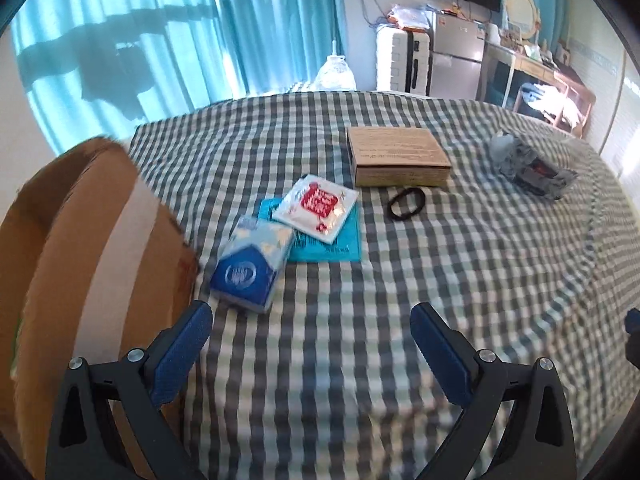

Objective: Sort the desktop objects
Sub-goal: 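Grasp the blue Vinda tissue pack with the left tool while the right tool grasps the black hair tie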

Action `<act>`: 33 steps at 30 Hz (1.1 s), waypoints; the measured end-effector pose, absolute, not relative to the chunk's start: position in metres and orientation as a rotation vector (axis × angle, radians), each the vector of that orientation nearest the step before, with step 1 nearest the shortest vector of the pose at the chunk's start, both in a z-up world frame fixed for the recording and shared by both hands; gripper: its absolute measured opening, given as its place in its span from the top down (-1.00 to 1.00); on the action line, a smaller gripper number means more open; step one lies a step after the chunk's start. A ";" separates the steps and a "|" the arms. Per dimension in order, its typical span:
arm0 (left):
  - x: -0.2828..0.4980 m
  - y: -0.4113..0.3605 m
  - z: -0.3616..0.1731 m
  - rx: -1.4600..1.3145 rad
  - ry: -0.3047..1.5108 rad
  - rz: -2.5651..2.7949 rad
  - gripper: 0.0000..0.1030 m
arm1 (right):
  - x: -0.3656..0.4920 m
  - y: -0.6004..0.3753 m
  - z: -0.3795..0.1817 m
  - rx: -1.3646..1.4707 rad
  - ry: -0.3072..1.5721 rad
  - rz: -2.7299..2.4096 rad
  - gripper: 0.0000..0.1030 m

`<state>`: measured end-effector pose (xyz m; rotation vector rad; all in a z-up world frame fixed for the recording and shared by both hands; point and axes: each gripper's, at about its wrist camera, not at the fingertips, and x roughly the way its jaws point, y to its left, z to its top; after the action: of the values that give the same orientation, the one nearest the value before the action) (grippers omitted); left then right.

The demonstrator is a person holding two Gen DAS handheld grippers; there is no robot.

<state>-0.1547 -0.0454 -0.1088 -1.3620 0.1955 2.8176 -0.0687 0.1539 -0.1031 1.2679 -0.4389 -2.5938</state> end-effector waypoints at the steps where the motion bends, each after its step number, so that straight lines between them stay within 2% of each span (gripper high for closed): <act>1: -0.162 -0.045 -0.113 -1.344 0.232 2.818 -0.97 | -0.073 0.151 -0.107 1.284 -0.428 -2.586 -0.33; 4: -0.187 -0.048 -0.128 -1.312 0.423 2.793 -0.97 | -0.082 0.144 -0.119 1.319 -0.409 -2.570 -0.33; 10: -0.211 -0.071 -0.149 -1.310 0.625 2.747 -0.97 | -0.099 0.138 -0.136 1.369 -0.400 -2.544 -0.33; 18: -0.220 -0.082 -0.167 -1.339 0.548 2.721 -0.97 | -0.152 0.107 -0.140 1.296 -0.270 -2.540 -0.33; 25: -0.230 -0.093 -0.185 -1.451 0.223 2.651 -0.97 | -0.221 0.065 -0.158 1.307 -0.262 -2.528 -0.32; 26: -0.231 -0.095 -0.185 -1.459 0.183 2.649 -0.93 | -0.229 0.060 -0.164 1.319 -0.269 -2.517 -0.31; 28: -0.232 -0.104 -0.187 -1.467 0.091 2.662 -0.83 | -0.243 0.051 -0.175 1.340 -0.275 -2.510 -0.01; 30: -0.230 -0.112 -0.187 -1.453 0.066 2.733 -0.40 | -0.256 0.049 -0.187 1.366 -0.312 -2.522 0.03; 33: -0.230 -0.119 -0.185 -1.461 -0.001 2.804 -0.15 | -0.265 0.048 -0.192 1.346 -0.354 -2.550 0.05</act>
<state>-0.2299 -0.1195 -0.1849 -1.4609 -0.0006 2.8038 -0.2649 0.0484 -0.1916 1.3463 -0.3544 -2.5503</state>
